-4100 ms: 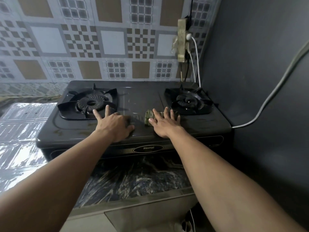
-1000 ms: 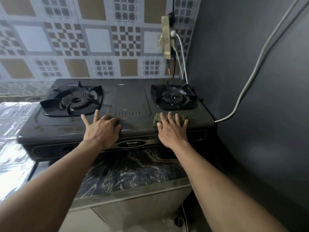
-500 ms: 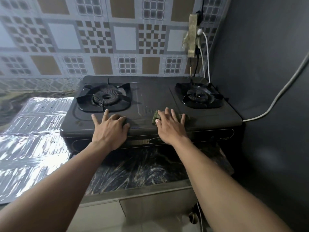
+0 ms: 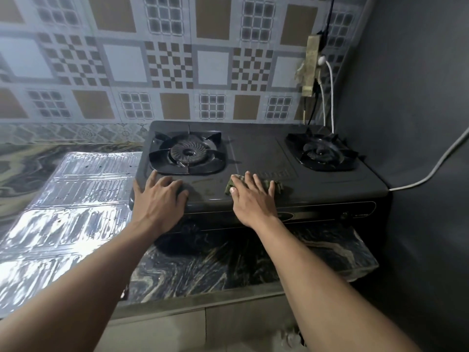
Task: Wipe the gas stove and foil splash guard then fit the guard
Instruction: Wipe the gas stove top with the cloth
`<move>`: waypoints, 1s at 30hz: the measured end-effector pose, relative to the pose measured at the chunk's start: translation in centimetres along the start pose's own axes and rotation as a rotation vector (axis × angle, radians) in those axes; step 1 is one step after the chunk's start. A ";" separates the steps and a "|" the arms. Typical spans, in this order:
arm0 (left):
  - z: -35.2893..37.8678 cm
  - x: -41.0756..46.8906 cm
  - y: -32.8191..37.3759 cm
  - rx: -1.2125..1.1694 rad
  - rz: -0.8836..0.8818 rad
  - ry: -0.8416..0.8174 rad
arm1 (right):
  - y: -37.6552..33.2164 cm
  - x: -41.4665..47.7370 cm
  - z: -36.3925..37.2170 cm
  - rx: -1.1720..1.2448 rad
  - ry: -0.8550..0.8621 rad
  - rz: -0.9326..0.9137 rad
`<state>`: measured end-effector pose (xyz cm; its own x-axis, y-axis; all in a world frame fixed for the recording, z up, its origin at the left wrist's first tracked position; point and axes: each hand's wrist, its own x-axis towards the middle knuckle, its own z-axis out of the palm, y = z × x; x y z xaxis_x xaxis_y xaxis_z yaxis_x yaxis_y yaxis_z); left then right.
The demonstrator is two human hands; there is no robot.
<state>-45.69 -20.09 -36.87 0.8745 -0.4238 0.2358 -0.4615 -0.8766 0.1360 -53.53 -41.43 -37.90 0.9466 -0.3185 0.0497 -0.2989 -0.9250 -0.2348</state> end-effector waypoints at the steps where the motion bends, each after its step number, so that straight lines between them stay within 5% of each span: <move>1: -0.1 -0.1 -0.6 -0.007 -0.013 -0.001 | -0.6 0.0 0.1 -0.001 -0.005 0.002; 30: -2.2 -1.0 -9.1 -0.176 -0.007 -0.109 | -14.5 0.3 2.7 0.085 0.004 -0.142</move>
<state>-42.70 -11.14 -36.21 0.8842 -0.4485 0.1302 -0.4661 -0.8302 0.3057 -48.56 -27.57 -37.08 0.9781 -0.1868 0.0919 -0.1508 -0.9399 -0.3064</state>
